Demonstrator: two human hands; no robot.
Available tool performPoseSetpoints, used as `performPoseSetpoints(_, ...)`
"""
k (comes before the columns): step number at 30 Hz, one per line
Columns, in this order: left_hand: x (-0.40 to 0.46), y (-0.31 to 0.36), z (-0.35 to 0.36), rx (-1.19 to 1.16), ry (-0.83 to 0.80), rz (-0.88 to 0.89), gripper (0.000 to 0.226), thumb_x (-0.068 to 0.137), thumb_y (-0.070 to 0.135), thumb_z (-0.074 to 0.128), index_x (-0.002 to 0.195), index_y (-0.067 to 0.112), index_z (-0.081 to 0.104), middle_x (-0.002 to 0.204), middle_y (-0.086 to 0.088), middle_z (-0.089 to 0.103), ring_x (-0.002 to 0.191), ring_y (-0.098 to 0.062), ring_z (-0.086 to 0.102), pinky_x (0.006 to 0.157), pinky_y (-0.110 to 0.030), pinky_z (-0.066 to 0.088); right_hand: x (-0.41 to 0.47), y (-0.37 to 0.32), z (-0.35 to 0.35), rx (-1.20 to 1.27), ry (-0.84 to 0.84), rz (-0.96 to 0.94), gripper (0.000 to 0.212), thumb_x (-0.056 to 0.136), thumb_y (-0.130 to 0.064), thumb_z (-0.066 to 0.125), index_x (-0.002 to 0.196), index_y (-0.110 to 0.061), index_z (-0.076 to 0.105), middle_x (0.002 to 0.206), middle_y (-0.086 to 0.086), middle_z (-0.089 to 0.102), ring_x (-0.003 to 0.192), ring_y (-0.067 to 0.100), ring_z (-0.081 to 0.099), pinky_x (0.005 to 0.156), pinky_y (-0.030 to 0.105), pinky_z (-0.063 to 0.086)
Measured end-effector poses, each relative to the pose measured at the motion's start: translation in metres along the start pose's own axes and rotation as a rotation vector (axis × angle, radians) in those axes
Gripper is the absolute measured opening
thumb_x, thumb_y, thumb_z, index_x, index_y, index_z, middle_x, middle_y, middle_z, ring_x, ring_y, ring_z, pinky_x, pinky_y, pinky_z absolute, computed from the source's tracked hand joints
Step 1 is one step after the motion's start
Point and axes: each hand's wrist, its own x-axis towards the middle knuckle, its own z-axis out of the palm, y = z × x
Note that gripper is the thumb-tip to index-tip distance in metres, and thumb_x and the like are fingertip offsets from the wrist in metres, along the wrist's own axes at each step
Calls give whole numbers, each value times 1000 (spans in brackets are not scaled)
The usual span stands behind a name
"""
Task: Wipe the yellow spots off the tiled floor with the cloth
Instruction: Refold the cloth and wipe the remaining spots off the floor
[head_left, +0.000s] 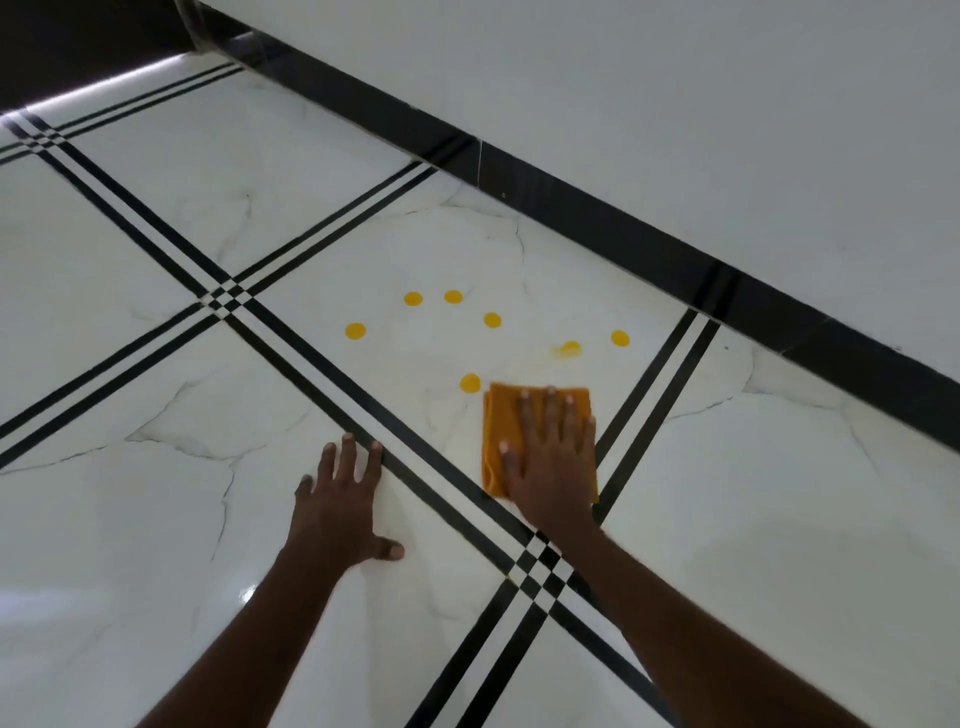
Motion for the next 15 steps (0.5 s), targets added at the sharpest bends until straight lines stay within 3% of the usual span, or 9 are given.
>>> performPoseSetpoints(2,-1,-3,-6,1,-33,1,140,67,72,75,158,21,-17,164,-15,-25,154,-36,-13,122,-52,21,-7,34,-4,-19,-23,-6,74,101,-58,28,164,-22,13,170,13,16,157,38,12,125,60,12)
performPoseSetpoints(6,0,-1,-18,-9,-87,0,136,70,66,77,159,22,-17,165,-15,-24,154,-36,-13,122,-50,27,6,121,-23,34,-95,262,77,99,-59,23,162,-14,19,166,22,25,152,45,22,119,67,22)
performPoseSetpoints(8,0,-2,-26,-31,-106,-5,135,71,65,77,159,22,-16,165,-14,-24,154,-35,-13,121,-49,29,28,144,-36,79,-126,369,82,96,-61,17,162,-13,16,165,25,22,152,49,19,118,71,21)
performPoseSetpoints(12,-2,6,-23,50,-46,-27,135,70,65,77,160,19,-13,167,-15,-14,155,-36,-3,115,-47,36,113,121,-45,157,-97,467,88,89,-63,11,162,-14,10,168,27,6,154,49,5,119,72,8)
performPoseSetpoints(15,3,8,-12,89,87,-52,133,70,64,77,160,19,-10,168,-16,-6,154,-36,4,111,-48,37,167,50,-29,107,-43,236,86,90,-60,9,162,-14,16,168,26,11,154,48,11,122,68,8)
